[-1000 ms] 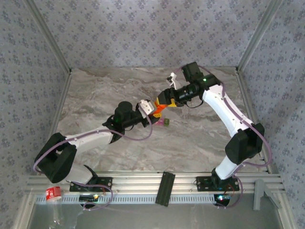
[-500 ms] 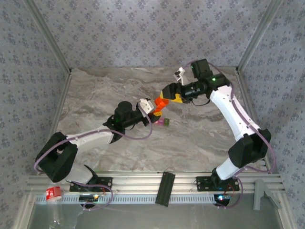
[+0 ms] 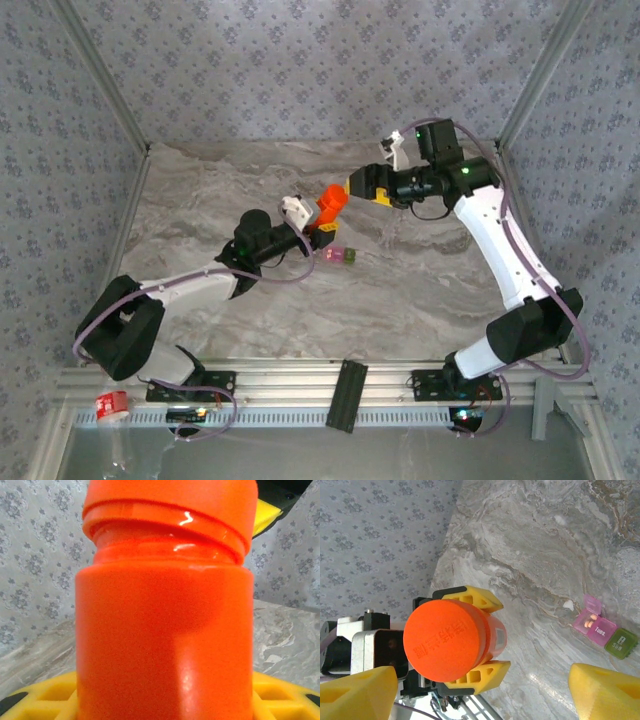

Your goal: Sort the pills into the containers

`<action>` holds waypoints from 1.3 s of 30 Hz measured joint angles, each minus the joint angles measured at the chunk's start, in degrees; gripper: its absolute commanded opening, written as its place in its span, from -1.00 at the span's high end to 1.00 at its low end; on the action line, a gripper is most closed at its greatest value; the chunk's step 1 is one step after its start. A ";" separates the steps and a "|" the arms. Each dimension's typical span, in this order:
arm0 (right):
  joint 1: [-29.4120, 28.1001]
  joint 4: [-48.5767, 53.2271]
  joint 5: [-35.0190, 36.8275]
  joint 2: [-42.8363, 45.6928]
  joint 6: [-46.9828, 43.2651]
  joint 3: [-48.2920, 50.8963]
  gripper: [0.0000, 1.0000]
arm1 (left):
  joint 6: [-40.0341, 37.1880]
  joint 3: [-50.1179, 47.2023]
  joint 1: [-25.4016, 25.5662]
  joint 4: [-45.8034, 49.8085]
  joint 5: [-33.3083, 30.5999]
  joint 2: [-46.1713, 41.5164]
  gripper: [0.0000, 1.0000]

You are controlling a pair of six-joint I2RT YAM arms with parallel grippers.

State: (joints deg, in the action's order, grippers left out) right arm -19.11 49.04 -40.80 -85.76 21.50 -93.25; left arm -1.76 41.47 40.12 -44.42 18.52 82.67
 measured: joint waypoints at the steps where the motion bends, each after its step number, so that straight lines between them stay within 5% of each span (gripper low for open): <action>1: -0.42 0.00 0.59 0.00 0.02 0.00 -0.80 | 0.68 0.02 -0.02 -0.39 0.31 0.37 1.00; 19: -7.72 2.62 12.57 -4.00 -0.98 -6.36 -0.74 | 6.40 0.74 -0.17 -2.36 2.97 2.64 1.00; 39: -9.18 3.45 13.07 -5.46 -2.01 -7.50 -0.29 | 6.40 0.87 -0.17 -2.49 3.15 2.91 1.00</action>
State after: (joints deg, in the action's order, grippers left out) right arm -28.29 52.49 -27.73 -91.22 19.49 -100.75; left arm 4.64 42.35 39.94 -46.92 21.67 85.58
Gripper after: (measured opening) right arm 0.644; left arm 0.533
